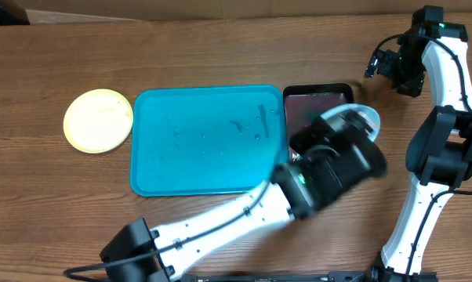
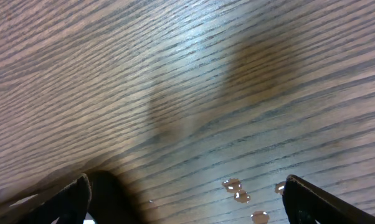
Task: Clean dirty plates on tray and stack at the side
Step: 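Carry the white plate left and set it on the yellow plate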
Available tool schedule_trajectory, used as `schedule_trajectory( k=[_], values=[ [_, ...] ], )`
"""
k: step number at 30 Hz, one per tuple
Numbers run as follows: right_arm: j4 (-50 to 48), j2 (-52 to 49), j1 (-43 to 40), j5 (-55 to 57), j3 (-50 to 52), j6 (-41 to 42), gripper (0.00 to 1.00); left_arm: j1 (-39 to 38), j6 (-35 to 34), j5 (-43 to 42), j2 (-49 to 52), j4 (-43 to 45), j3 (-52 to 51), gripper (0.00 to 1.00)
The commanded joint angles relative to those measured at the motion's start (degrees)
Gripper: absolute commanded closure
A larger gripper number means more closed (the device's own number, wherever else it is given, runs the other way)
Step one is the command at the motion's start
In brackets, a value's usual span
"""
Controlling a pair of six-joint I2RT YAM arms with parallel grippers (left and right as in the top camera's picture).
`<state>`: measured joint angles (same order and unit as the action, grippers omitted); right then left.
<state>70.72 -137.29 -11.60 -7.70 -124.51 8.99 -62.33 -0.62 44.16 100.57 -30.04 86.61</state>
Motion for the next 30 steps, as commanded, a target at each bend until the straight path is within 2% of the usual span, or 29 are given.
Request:
schedule_trajectory(
  k=[1,8,13,19,23,30],
  values=[
    [-0.2,2.2,0.0,-0.5,-1.4,0.2,0.00,7.2,-15.7,-16.3,-0.1,-0.9,0.7,0.96],
    [-0.2,2.2,0.0,-0.5,-1.4,0.2,0.00,27.7,-27.1,-44.0,-0.1,-5.1,0.7,0.96],
    [-0.2,2.2,0.0,-0.5,-1.4,0.2,0.00,45.0,-29.7,-57.7,-0.1,-8.9,0.7,0.96],
    [-0.2,2.2,0.0,-0.5,-1.4,0.2,0.00,64.3,-29.6,-58.5,0.0,-15.5,0.7,0.96],
    [-0.2,2.2,0.0,-0.5,-1.4,0.2,0.00,75.4,-29.4,-54.8,0.0,-18.4,0.6,0.95],
    [-0.2,2.2,0.0,-0.5,-1.4,0.2,0.00,89.1,-29.0,-47.6,1.0,-21.4,0.5,0.96]
  ],
)
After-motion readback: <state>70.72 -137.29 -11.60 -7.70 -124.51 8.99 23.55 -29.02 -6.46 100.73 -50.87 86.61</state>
